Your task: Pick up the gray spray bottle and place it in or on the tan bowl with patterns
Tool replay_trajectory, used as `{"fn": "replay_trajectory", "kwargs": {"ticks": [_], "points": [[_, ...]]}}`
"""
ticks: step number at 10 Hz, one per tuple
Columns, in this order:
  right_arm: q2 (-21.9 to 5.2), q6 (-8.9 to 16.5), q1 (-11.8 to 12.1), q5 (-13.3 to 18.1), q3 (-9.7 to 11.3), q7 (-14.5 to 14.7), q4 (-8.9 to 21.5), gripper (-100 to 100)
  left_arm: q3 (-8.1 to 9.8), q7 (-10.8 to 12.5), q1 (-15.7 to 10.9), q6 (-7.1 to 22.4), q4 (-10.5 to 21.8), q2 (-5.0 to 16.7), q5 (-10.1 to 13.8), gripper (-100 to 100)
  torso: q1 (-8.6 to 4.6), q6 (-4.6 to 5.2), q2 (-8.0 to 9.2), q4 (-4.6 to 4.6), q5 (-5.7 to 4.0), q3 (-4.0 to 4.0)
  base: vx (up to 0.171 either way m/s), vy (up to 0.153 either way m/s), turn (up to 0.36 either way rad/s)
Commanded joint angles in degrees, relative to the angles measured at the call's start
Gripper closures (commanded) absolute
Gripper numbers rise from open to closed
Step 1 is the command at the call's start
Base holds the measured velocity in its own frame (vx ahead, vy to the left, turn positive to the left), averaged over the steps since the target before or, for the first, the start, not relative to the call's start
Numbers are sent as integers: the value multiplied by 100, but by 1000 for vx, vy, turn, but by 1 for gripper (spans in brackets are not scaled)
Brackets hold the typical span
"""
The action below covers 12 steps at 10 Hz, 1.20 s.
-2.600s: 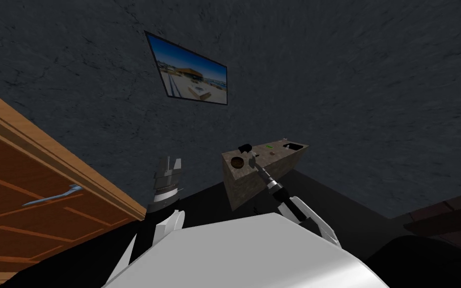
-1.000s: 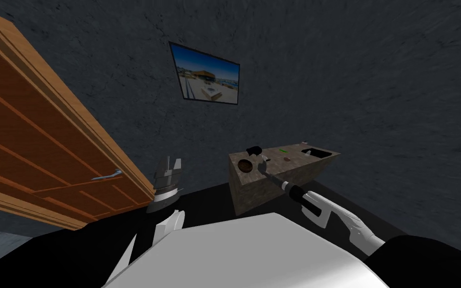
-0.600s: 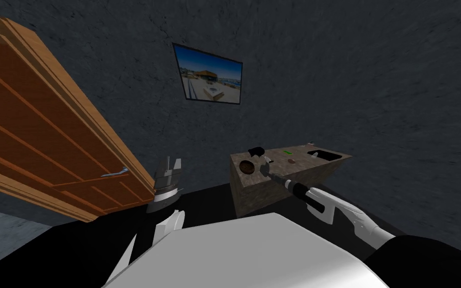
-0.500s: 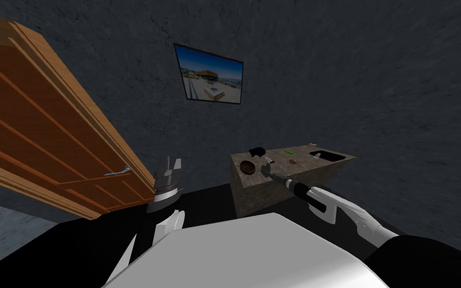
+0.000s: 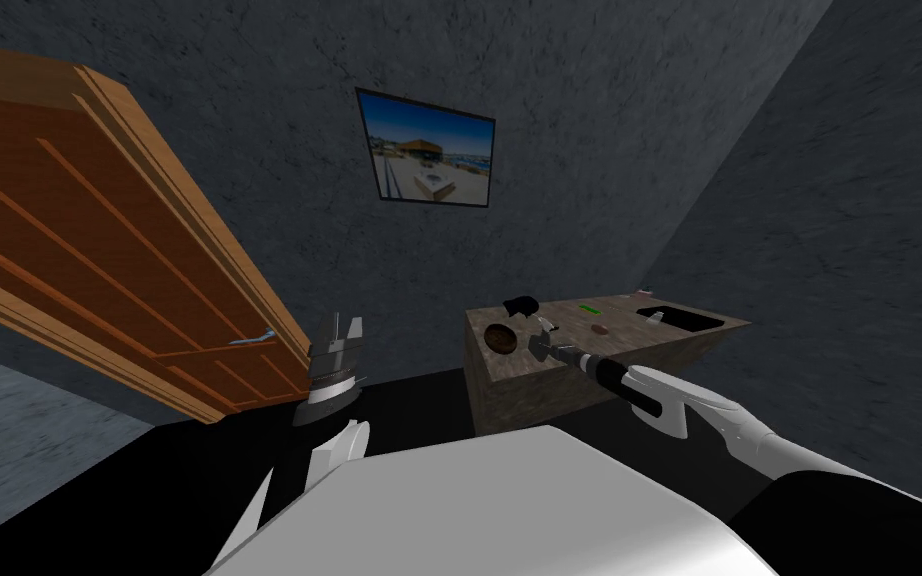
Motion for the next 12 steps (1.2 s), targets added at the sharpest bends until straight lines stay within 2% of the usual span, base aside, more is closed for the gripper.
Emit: {"fn": "replay_trajectory", "kwargs": {"ticks": [1, 2, 3, 4, 8, 9, 10, 11, 12], "points": [[0, 0, 0, 0, 0, 0, 0, -100, 0, 0, 0, 0, 0, 0, 0, 0, 0, 0, 0, 0, 0, 0, 18, -1, 23], [-14, 2, 0, 5, -2, 5, 6, 0, 0, 0, 0, 0, 0, 0, 0, 0, 0, 3, 7, 1, -1, 4, 0, 0, 0], [-12, 2, -1, 4, -2, 4, 5, -100, 0, 0, 0, 0, 0, 0, 0, 0, 0, 3, 13, 3, -1, 7, 0, 0, 0], [-13, 2, -1, 4, -2, 4, 6, 100, 0, 0, 0, 0, 0, 0, 0, 0, 0, 3, 15, 3, -1, 9, 0, 0, 0], [-16, 4, -2, 7, -4, 10, 6, 100, 0, 0, 0, 0, 0, 0, 0, 0, -2, 4, 17, 3, -4, 10, 0, 0, 0], [-15, 3, -1, 7, -3, 9, 6, 0, 0, 0, 0, 0, 0, 0, 0, 0, -1, 4, 17, 4, -3, 10, 0, 0, 0], [-15, 3, -1, 7, -3, 9, 6, 100, 0, 0, 0, 0, 0, 0, 0, 0, -1, 4, 18, 4, -3, 10, 0, 0, 0], [-15, 3, -1, 7, -3, 9, 6, 0, 0, 0, 0, 0, 0, 0, 0, 0, -1, 4, 18, 4, -3, 10, 0, 0, 0], [-124, 48, 75, -171, -100, -90, -89, 100, 0, 0, 0, 0, 0, 0, 0, 0, 0, 3, 18, 4, -3, 10, -40, 5, -14]]}}
